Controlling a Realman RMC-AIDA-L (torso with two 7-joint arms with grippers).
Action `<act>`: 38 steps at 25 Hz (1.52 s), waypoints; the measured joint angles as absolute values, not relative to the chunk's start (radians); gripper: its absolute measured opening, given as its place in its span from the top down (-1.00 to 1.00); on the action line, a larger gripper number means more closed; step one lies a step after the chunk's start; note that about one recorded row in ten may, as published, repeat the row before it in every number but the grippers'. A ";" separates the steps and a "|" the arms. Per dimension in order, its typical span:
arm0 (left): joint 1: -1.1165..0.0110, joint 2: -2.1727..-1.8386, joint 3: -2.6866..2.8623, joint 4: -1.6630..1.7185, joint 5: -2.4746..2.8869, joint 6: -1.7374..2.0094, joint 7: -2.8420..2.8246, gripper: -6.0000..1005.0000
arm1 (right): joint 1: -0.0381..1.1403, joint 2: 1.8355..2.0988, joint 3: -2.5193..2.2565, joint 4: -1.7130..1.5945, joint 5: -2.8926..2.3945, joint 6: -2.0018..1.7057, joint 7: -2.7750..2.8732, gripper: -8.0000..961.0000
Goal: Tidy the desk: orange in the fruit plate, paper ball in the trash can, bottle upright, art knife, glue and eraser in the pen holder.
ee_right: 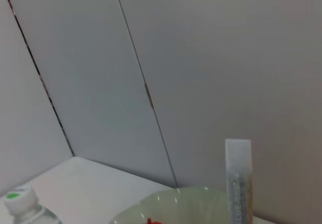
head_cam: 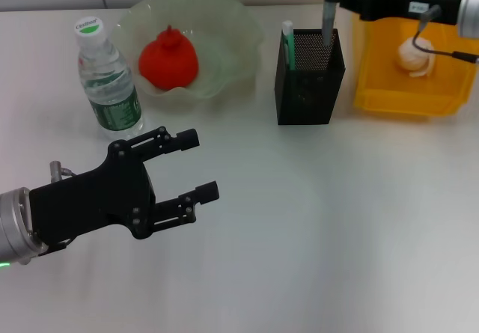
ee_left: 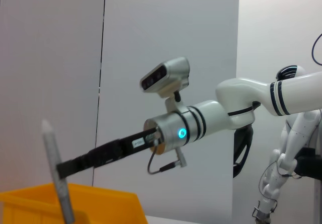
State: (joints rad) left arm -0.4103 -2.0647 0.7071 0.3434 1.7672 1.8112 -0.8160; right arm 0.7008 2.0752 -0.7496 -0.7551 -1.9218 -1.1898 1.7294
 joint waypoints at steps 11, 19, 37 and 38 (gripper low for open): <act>-0.406 -2.063 0.695 0.343 1.767 1.831 -0.816 -0.47 | 0.722 2.076 -0.757 -0.664 -1.912 -1.140 1.685 0.50; -0.403 -2.063 0.690 0.347 1.767 1.839 -0.818 -0.47 | 0.703 2.075 -0.750 -0.672 -1.907 -1.148 1.680 0.38; -0.423 -2.068 0.722 0.324 1.782 1.782 -0.868 -0.47 | 0.476 1.963 -0.758 -0.528 -1.654 -1.914 1.365 -0.47; -0.423 -2.068 0.722 0.324 1.782 1.782 -0.868 -0.47 | 0.472 1.963 -0.758 -0.512 -1.697 -1.916 1.324 -0.47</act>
State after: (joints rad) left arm -0.4232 -2.0675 0.7219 0.3235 1.7823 1.7822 -0.8682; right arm 0.4718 1.9635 -0.7580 -0.5122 -1.6969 -1.9164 1.3243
